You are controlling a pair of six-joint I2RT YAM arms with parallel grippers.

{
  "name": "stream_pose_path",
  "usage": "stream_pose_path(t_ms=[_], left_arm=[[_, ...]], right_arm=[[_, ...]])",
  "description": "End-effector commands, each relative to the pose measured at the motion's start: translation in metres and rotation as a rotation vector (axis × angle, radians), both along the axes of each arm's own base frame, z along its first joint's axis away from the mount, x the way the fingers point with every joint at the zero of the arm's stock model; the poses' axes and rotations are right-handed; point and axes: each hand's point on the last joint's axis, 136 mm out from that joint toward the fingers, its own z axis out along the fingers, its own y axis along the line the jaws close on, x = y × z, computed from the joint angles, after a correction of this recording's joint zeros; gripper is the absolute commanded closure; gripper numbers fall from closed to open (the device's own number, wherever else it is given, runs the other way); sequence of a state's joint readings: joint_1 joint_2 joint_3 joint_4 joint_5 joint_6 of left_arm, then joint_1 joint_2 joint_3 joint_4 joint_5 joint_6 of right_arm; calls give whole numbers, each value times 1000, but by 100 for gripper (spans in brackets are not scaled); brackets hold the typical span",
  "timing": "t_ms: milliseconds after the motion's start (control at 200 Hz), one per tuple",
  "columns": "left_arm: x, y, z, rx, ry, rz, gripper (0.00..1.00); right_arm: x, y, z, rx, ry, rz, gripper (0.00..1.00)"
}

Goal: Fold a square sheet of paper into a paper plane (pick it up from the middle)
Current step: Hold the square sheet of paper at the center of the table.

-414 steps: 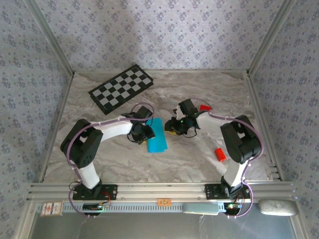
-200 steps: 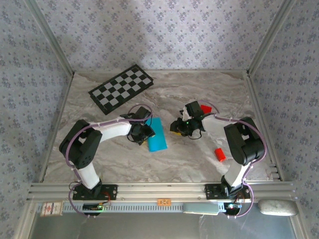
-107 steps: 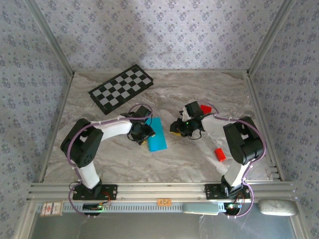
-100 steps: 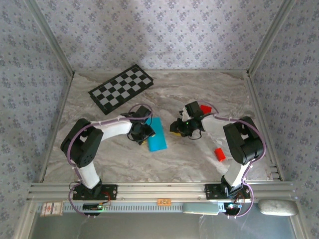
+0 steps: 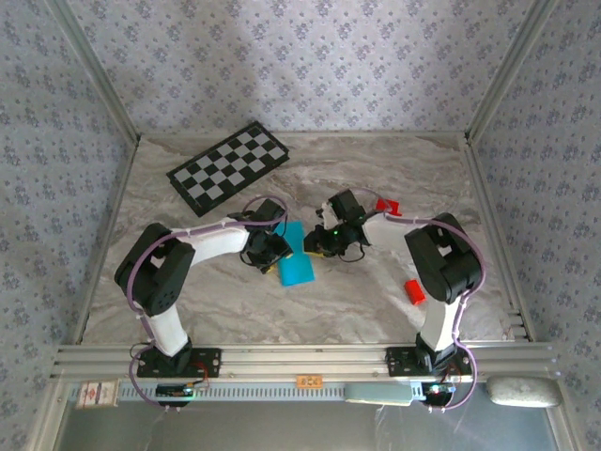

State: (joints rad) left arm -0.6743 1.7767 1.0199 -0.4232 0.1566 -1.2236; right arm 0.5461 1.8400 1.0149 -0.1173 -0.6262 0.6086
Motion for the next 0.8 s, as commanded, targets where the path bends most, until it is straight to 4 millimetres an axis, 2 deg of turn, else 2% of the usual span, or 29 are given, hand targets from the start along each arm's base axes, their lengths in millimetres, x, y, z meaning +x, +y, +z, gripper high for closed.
stream_pose_path(t_ms=[0, 285, 795], left_arm=[[-32, 28, -54, 146, 135, -10, 47], [-31, 25, -56, 148, 138, -37, 47], [-32, 22, -60, 156, 151, -75, 46]], right_arm=[[-2, 6, -6, -20, 22, 30, 77], [4, 8, -6, -30, 11, 25, 78], [-2, 8, -26, -74, 54, 43, 79]])
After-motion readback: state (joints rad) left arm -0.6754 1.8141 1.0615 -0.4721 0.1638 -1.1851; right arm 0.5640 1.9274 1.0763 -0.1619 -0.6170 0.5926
